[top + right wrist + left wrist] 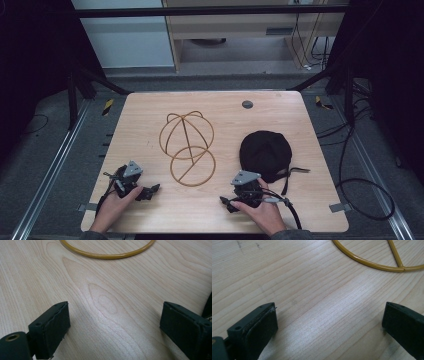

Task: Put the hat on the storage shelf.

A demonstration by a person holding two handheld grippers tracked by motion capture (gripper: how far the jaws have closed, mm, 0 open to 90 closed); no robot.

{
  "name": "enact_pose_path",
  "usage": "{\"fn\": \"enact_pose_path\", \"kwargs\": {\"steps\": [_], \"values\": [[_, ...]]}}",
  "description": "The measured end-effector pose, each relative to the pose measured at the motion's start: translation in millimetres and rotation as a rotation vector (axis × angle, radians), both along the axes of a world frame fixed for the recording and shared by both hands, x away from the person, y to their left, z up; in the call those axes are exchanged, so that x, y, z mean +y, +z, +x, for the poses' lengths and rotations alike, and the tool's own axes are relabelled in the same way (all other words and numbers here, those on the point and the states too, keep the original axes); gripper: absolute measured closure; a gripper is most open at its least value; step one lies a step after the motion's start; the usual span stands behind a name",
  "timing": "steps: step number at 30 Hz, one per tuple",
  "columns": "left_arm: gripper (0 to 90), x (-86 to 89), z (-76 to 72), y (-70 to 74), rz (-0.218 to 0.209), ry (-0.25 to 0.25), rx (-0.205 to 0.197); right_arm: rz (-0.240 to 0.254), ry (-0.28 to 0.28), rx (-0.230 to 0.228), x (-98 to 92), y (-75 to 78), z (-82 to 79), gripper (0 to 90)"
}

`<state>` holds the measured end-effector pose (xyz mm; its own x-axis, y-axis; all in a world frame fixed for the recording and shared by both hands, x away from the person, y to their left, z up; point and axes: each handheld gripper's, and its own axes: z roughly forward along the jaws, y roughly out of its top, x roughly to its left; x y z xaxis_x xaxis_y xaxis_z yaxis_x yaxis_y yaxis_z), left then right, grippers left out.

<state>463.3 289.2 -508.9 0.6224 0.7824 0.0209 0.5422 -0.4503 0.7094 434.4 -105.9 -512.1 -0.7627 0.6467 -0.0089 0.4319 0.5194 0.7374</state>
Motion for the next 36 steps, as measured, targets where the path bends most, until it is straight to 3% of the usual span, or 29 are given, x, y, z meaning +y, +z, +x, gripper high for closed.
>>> {"fn": "enact_pose_path", "kwargs": {"steps": [5, 12, 13, 17, 25, 31, 36], "values": [[0.0, 0.0, 0.0, 0.0, 0.000, 0.000, 0.000, -0.008, 0.000, 0.012, 0.5, 1.4, 0.6, 10.4], [0.0, 0.0, 0.0, 0.0, 0.000, 0.000, 0.000, -0.111, 0.035, 0.023, -1.4, 19.0, -3.1, 10.9], [0.0, 0.0, 0.0, 0.0, -0.001, 0.000, 0.000, -0.133, 0.040, 0.005, -7.2, 30.2, -5.4, 11.3], [0.0, 0.1, 0.2, 0.0, 0.000, -0.002, 0.000, -0.160, 0.019, -0.001, -29.5, 51.2, -8.5, 10.8], [0.0, 0.0, 0.1, 0.0, 0.000, -0.001, 0.000, -0.123, -0.083, 0.032, -87.7, 76.0, -7.5, 11.9], [0.0, 0.0, 0.1, 0.0, 0.000, -0.001, 0.000, -0.124, -0.127, 0.038, -112.0, 92.6, -1.6, 12.1], [0.0, 0.0, -0.1, 0.0, 0.000, 0.000, 0.000, -0.161, -0.148, 0.064, -123.1, 114.4, 10.9, 12.4]]}}
